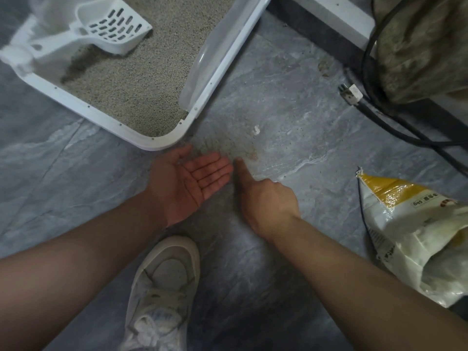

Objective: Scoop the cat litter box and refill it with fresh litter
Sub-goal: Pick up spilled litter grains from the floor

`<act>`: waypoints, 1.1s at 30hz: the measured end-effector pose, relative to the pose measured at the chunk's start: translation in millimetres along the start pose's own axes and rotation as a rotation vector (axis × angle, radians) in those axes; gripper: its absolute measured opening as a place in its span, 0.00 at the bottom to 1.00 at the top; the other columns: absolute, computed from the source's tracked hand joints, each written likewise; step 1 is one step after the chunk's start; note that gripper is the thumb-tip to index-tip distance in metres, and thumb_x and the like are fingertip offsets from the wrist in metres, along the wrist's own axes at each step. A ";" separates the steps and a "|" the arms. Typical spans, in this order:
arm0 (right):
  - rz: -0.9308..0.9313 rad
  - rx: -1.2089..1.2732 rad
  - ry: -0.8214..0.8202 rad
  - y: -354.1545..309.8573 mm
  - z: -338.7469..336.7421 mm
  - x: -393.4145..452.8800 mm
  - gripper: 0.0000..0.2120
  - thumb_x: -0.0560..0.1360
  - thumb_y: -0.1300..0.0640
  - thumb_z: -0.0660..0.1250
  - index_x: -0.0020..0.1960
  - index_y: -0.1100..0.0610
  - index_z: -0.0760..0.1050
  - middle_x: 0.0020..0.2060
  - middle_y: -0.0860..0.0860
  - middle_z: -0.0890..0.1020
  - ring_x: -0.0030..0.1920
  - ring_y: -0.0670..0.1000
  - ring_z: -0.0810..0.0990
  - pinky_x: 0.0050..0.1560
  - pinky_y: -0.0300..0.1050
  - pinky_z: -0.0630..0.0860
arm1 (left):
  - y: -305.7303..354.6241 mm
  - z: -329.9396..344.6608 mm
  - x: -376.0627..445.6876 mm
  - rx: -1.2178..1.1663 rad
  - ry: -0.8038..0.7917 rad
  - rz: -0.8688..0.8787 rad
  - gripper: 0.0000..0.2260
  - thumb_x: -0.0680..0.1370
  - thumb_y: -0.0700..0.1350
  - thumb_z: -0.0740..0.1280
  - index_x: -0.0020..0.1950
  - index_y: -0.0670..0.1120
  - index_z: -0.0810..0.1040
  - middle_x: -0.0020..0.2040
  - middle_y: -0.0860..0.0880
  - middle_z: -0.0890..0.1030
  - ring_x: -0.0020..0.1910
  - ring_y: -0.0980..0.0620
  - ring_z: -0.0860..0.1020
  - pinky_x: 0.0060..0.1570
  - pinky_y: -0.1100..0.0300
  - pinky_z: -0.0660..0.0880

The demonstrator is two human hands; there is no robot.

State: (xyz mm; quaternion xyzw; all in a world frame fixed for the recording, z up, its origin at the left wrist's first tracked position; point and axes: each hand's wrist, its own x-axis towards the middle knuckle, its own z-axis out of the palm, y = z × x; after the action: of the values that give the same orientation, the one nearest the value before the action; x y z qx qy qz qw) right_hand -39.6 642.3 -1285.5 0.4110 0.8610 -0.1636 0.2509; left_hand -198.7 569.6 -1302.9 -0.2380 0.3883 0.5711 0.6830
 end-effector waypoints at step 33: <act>0.157 0.210 0.281 24.1 8.5 17.3 0.12 0.82 0.50 0.57 0.53 0.56 0.75 0.41 0.54 0.72 0.44 0.59 0.77 0.38 0.44 0.65 | 0.6 0.9 -3.1 -0.001 0.014 0.000 0.24 0.81 0.52 0.60 0.53 0.31 0.81 0.58 0.33 0.82 0.54 0.37 0.84 0.51 0.41 0.81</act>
State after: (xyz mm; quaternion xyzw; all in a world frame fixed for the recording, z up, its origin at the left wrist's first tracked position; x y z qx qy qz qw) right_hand -27.3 663.7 -1304.1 0.5197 0.8310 -0.1735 0.0959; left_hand -199.2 568.6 -1299.9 -0.2424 0.3927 0.5696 0.6802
